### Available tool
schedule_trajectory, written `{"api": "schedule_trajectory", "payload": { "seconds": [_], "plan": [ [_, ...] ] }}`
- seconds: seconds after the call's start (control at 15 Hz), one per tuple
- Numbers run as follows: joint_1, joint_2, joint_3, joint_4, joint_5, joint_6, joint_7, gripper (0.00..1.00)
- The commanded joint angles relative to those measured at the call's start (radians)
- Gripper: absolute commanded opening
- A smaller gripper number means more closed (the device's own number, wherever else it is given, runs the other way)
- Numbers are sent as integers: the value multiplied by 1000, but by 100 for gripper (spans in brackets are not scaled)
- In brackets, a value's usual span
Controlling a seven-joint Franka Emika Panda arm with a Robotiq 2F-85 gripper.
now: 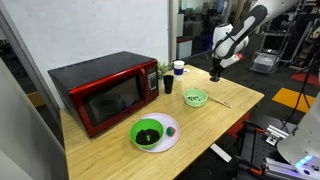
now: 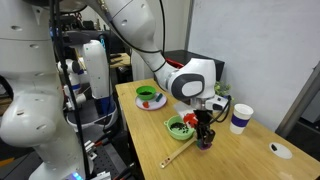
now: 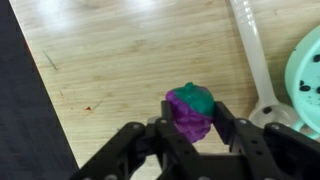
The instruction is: Put the plastic grapes on the table
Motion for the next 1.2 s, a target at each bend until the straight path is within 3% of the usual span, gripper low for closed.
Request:
{"api": "schedule_trajectory", "payload": {
  "seconds": [0.0, 0.4, 1.13],
  "plan": [
    [-34, 42, -26, 36, -33, -36, 42, 20],
    [-49, 81, -71, 25, -42, 9, 94, 20],
    [9, 136, -75, -77, -17, 220, 202, 20]
  ]
}}
